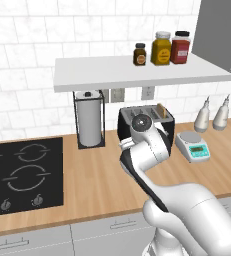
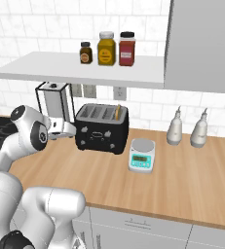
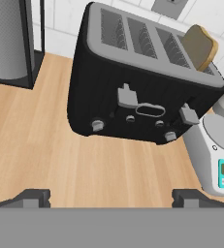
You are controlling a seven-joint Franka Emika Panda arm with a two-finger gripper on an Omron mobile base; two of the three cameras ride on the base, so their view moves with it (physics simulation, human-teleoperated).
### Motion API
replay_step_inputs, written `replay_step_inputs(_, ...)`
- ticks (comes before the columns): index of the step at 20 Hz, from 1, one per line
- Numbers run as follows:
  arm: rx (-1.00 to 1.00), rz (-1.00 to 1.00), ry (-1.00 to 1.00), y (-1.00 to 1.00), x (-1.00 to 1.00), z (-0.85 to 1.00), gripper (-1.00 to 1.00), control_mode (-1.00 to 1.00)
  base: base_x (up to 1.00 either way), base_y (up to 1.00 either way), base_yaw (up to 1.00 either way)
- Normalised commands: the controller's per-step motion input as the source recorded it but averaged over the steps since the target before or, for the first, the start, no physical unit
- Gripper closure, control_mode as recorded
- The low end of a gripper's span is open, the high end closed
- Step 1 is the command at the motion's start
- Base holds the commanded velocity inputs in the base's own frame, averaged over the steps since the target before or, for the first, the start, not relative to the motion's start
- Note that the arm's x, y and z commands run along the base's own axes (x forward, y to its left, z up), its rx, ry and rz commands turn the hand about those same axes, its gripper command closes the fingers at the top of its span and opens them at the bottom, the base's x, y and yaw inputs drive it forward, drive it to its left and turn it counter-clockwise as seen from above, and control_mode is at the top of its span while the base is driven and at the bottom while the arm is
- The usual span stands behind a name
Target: Start the toaster. Once the lever pops up, take the bread to the plate on the dining counter.
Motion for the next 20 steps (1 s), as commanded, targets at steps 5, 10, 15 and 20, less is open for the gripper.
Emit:
replay_step_inputs(5, 0.00, 0.00, 0.00, 0.00, 0.00, 0.00, -1.00, -1.00, 0.00, 0.00, 0.00)
replay_step_inputs(10, 0.13, 0.00, -0.03, -0.23, 0.00, 0.00, -1.00, -1.00, 0.00, 0.00, 0.00)
replay_step_inputs(15, 0.45, 0.00, -0.16, -0.76, 0.03, 0.07, -1.00, -1.00, 0.00, 0.00, 0.00)
replay_step_inputs(20, 0.11, 0.00, -0.46, -0.80, 0.00, 0.49, -1.00, -1.00, 0.00, 0.00, 0.00)
